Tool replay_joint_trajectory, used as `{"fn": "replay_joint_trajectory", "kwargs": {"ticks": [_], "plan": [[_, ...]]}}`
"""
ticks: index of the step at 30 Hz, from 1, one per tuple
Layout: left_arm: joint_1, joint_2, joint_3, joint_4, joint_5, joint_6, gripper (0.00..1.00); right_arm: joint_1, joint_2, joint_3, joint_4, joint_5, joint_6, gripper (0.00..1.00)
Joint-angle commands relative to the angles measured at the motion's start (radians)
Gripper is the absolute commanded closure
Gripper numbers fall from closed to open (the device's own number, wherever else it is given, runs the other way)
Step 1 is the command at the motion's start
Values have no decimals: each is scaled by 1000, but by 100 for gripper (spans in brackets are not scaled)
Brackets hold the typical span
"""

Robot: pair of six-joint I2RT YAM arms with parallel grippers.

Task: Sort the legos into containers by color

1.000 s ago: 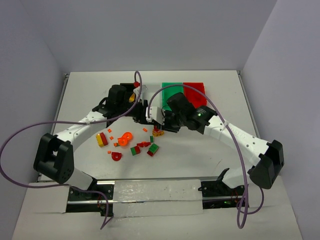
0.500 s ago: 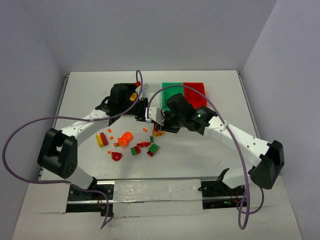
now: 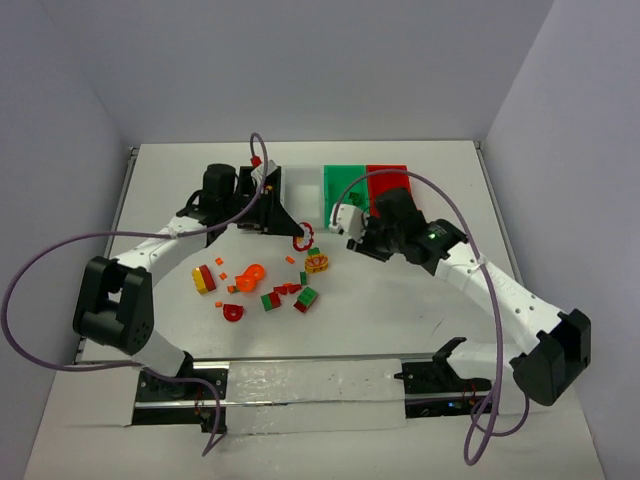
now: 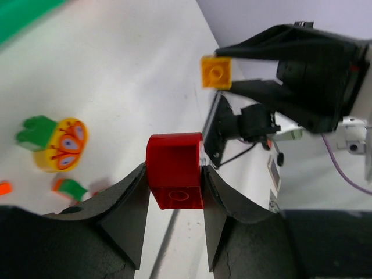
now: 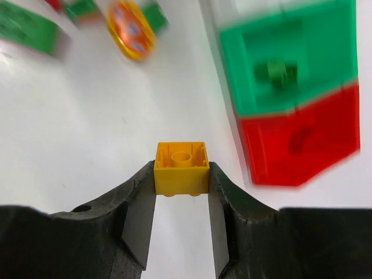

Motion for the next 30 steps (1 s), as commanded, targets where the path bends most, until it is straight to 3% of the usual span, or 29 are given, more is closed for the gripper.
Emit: {"fn": "replay_joint_trajectory", "kwargs": {"ticks": [1, 8, 13, 19, 28, 30], "plan": [[-3, 34, 108, -36, -73, 104, 100, -138, -92, -55, 4, -5, -39, 100], [-215, 177, 427, -11, -580, 212, 100, -410, -182, -108, 1, -92, 35, 100], [-344, 407, 659, 53, -918, 294, 100, -577, -237, -136, 0, -182, 128, 100], [-398, 615, 828, 166, -1048, 361, 95, -683, -252, -156, 1, -267, 230, 100], [-405, 823, 1025, 205, -1066, 363, 85, -698, -239, -130, 1, -297, 280, 100], [-406, 850, 1034, 223, -1055, 371, 77, -697, -236, -113, -2, -304, 285, 100]]}}
